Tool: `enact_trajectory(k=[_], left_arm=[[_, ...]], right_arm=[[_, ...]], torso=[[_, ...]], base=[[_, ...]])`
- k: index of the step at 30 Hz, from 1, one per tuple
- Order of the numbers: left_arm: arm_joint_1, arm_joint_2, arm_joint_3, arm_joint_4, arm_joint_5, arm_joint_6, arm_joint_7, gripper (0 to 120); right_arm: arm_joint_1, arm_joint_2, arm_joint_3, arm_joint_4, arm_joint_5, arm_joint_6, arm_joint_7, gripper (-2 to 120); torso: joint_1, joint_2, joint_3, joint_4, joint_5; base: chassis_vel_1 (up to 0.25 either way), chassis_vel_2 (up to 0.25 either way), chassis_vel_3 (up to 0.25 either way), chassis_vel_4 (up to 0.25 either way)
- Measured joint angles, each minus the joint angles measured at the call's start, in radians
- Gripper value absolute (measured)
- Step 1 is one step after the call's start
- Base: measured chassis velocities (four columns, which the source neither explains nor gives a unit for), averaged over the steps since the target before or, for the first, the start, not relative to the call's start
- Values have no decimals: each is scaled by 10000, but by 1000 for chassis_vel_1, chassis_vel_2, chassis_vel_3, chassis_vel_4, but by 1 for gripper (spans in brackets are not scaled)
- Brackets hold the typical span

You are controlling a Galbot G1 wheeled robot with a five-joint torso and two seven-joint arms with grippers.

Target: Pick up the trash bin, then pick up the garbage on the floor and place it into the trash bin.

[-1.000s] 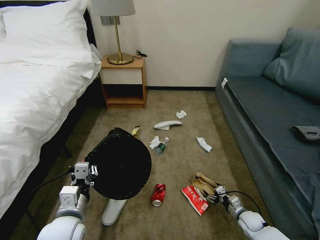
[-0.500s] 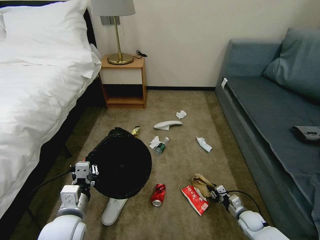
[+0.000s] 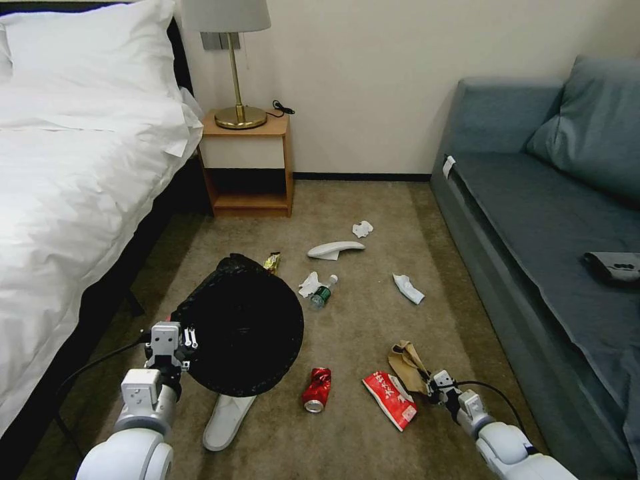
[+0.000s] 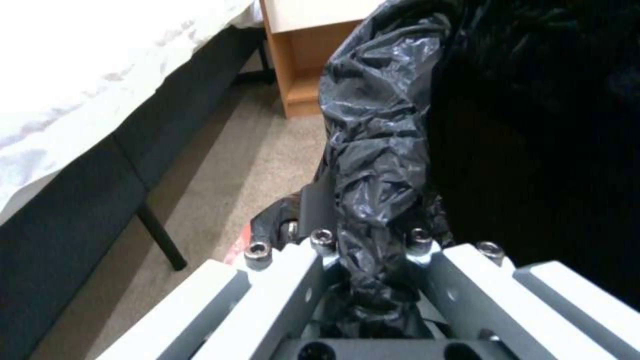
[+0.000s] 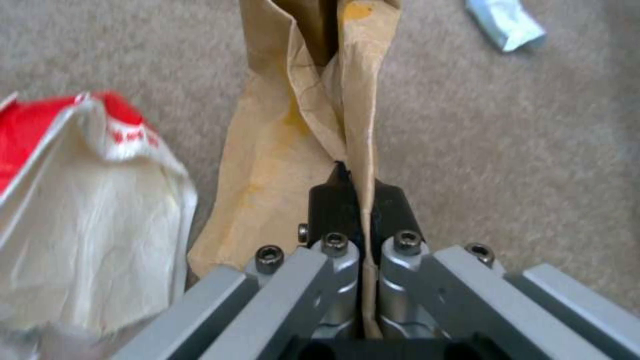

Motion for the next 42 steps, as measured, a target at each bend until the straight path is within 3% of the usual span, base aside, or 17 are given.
enact_trajectory(k=[9,15,17,18,20,26,32,36,40,42], left_arm=[[-289,73,147,569,-27,-3,-27,2],[-440,204,422,889,-486,240,-125,2],[-513,606,821,990,-1755,1028,-308,2],[-513,606,821,990,-1755,1028,-308,2],[-669,1095,1176,1032,-2805,1664,-534,2],[-1059,1781,1604,1171,-3962,2331,-953,2],[-1397,2180,1886,1402,-4807,2709,-1106,2],[-1962,2533,2341,1697,-5255,2870,-773,2],[-2292,2643,2481,1860,-5427,2953,-511,2],[-2796,2762,2683,2108,-5534,2990,-268,2]], right_arm=[[-941,-373,1272,2383,123,29,487,0],[-1473,-529,2210,3710,-186,312,694,0],[-1559,-524,2644,4544,-474,468,938,0],[-1559,-524,2644,4544,-474,468,938,0],[-1484,-444,2738,5086,-650,511,1163,0],[-1418,-287,2715,6276,-888,488,1515,0],[-1590,-353,2529,7424,-1085,401,1709,0],[-1584,-464,2000,8378,-1278,271,1736,0],[-1543,-578,1709,8770,-1283,188,1715,0],[-1529,-711,1475,9092,-1278,130,1695,0]], torso=[[0,0,0,0,0],[0,0,0,-1,-3],[0,0,1,1,-3],[0,0,1,1,-3],[0,0,1,0,-2],[0,0,0,1,-2],[0,0,1,2,-3],[0,0,1,0,1],[0,0,1,2,-4],[0,0,0,2,-2]], base=[[0,0,0,0],[0,0,0,0],[0,0,0,0],[0,0,0,0],[0,0,0,0],[0,0,0,0],[0,0,0,0],[0,0,0,0],[0,0,0,0],[0,0,0,0]])
